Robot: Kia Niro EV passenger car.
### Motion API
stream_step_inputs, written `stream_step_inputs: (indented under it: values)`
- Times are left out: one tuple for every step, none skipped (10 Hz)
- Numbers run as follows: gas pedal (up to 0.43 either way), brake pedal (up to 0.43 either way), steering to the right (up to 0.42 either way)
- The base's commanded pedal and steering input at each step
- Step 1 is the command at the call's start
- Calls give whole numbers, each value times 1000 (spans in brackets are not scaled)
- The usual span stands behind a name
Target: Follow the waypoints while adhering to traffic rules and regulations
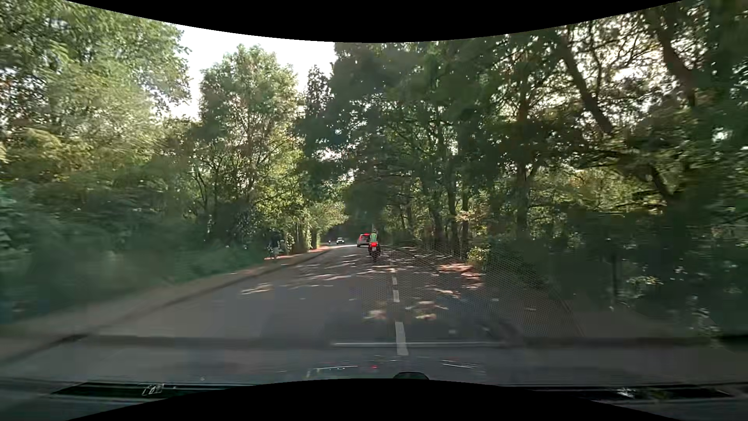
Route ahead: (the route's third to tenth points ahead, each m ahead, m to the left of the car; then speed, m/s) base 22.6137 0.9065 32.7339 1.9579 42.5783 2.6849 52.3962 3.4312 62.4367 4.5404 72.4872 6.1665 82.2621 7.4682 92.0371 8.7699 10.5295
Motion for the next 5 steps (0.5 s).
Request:
stream_step_inputs:
  values:
    - [87,0,-6]
    - [87,0,-6]
    - [87,0,-6]
    - [87,0,-5]
    - [87,0,-6]
